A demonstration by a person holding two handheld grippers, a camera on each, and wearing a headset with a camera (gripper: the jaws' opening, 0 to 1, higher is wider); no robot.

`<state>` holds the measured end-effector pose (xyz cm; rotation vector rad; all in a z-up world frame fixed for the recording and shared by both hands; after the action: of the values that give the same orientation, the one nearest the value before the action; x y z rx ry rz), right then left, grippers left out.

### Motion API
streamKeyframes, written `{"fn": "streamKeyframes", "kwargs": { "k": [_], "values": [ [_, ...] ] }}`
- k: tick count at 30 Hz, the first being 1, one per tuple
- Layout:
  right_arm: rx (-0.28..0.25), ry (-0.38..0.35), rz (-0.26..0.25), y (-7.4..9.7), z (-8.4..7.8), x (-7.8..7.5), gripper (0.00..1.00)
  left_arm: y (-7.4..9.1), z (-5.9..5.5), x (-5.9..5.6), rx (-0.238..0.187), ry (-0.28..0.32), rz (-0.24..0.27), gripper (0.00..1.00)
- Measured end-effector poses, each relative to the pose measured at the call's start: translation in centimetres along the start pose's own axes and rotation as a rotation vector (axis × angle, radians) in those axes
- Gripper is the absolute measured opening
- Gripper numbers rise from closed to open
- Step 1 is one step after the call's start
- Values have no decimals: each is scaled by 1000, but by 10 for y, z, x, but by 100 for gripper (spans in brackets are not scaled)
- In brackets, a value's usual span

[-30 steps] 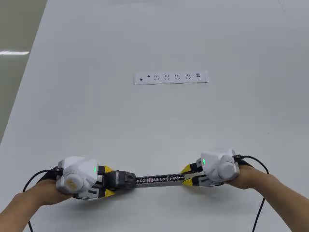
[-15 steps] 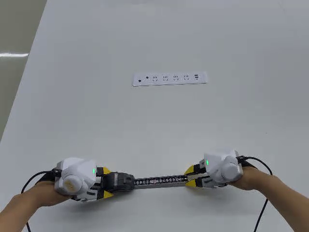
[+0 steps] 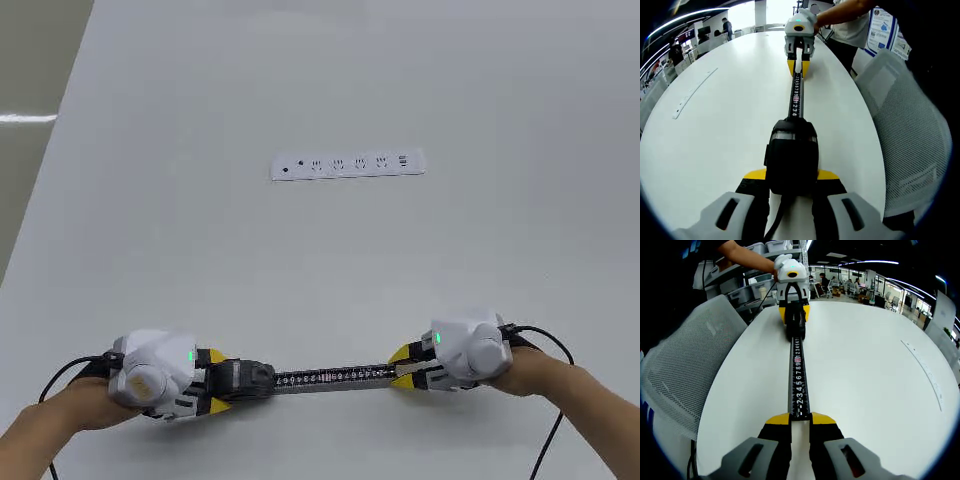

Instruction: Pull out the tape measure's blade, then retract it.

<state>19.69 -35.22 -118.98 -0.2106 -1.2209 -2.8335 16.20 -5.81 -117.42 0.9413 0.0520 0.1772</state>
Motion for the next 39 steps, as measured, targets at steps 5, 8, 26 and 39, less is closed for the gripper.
{"fn": "streamKeyframes", "kwargs": {
  "k": [5,8,26,39],
  "values": [
    [0,-2,-4,3,-2,-1,10,0,1,0,2,1,-4,28],
    [2,-4,-6,5,-5,-1,10,0,1,-1,1,2,-4,28],
    [8,-11,-10,14,-15,-2,10,0,0,0,7,6,-8,28],
    [13,-22,-14,22,-25,-2,10,-1,2,-1,15,3,-13,28]
  ]
}}
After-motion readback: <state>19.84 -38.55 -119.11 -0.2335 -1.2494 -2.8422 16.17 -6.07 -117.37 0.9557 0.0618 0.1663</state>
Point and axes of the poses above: the centre of the closed fingertips' face, and the gripper's own axes: y roughly backward along the fingers, x roughly to its left, z roughly out of its top, the point moved 6 cm from there along y, roughly backward along the fingers, and after that the axes turned 7 degrees about -y, right-handed, at the moved point
